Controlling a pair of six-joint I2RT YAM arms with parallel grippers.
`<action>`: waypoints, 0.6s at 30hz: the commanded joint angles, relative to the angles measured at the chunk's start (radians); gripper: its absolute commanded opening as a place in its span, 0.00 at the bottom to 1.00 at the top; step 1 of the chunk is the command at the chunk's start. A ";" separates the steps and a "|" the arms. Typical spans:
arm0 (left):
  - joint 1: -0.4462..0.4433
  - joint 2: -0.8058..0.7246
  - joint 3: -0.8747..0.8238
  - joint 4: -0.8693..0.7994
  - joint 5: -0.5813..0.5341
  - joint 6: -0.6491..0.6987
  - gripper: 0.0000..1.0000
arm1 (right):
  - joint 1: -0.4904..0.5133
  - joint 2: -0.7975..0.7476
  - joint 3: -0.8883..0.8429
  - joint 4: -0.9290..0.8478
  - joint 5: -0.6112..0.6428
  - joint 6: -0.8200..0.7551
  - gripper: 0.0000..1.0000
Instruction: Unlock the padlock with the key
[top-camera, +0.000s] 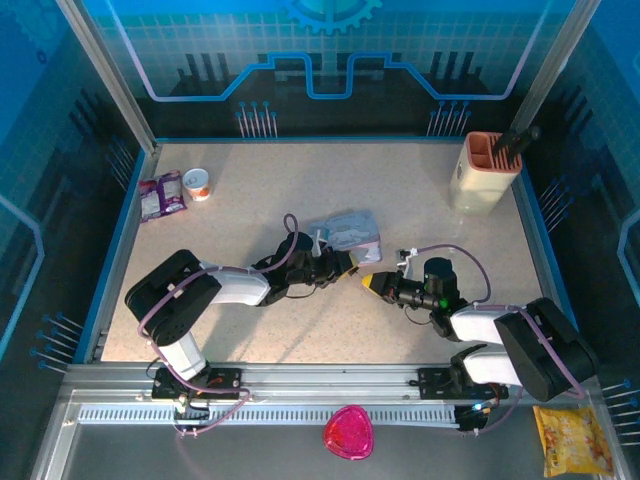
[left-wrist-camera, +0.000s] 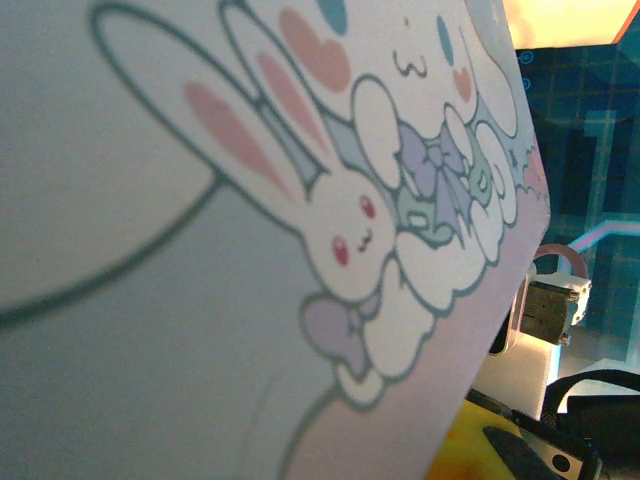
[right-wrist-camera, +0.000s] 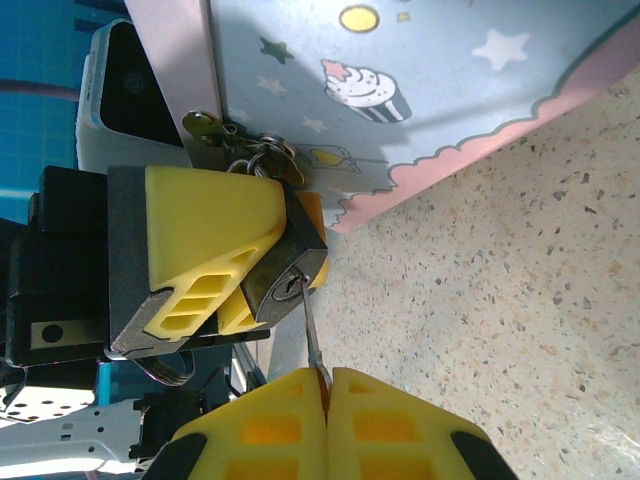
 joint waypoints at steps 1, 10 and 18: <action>0.001 -0.020 -0.009 0.064 0.052 -0.031 0.00 | -0.020 -0.007 0.000 0.053 -0.013 -0.007 0.00; 0.001 -0.029 -0.017 0.061 0.057 -0.027 0.00 | -0.021 -0.013 0.002 0.072 -0.020 0.011 0.00; 0.000 -0.031 -0.018 0.074 0.060 -0.036 0.00 | -0.021 -0.015 0.004 0.070 -0.024 0.009 0.00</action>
